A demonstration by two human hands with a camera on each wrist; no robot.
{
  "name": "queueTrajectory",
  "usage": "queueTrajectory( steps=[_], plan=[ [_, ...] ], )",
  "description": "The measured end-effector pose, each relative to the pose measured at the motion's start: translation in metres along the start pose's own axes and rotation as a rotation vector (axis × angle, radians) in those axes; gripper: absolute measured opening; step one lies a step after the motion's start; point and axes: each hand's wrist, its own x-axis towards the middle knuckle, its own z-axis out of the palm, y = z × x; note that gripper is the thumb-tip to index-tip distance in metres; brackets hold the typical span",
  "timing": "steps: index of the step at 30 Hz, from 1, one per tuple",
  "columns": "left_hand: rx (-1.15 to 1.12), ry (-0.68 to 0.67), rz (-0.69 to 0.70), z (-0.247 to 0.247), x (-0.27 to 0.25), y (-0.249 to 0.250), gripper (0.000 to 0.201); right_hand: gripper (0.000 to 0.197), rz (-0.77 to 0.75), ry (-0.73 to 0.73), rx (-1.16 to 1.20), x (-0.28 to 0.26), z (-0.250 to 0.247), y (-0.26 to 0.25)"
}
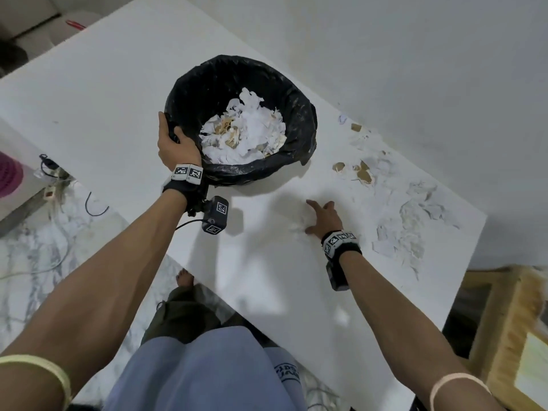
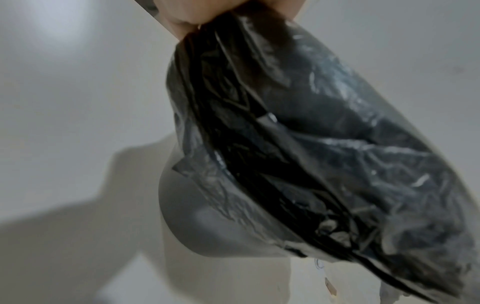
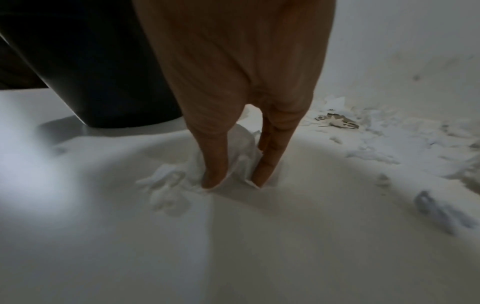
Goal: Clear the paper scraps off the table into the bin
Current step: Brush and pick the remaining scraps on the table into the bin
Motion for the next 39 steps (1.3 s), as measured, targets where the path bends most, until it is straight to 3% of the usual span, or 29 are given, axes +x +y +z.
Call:
queueTrajectory(
  steps=[4, 11, 16, 20, 25, 30, 35, 39],
  plan=[
    [0.015, 0.048, -0.031, -0.003, -0.006, 0.0, 0.044, 0.031, -0.101, 0.123, 0.003, 0.0, 0.001, -0.017],
    [0.025, 0.032, -0.04, -0.005, -0.012, 0.006, 0.043, 0.022, -0.034, 0.139, 0.078, -0.008, -0.025, -0.016],
    [0.039, -0.004, -0.018, -0.004, -0.01, 0.011, 0.043, 0.009, -0.137, 0.368, 0.379, -0.021, -0.11, -0.047],
    [0.029, -0.048, -0.006, -0.004, -0.007, 0.012, 0.042, 0.021, -0.243, 0.536, 0.474, -0.023, -0.164, -0.102],
    [0.023, -0.076, -0.014, -0.003, -0.004, 0.014, 0.042, 0.029, -0.276, 0.542, 0.435, -0.026, -0.183, -0.17],
    [0.033, -0.114, -0.001, -0.003, 0.003, 0.016, 0.042, 0.052, -0.325, 0.236, 0.287, -0.023, -0.174, -0.193],
    [0.04, -0.184, 0.007, 0.002, 0.017, 0.02, 0.043, 0.049, -0.206, 0.611, 0.491, -0.034, -0.17, -0.16],
    [0.046, -0.219, 0.025, 0.006, 0.028, 0.026, 0.043, 0.038, 0.068, 0.721, 0.592, -0.043, -0.126, -0.108]
  ],
)
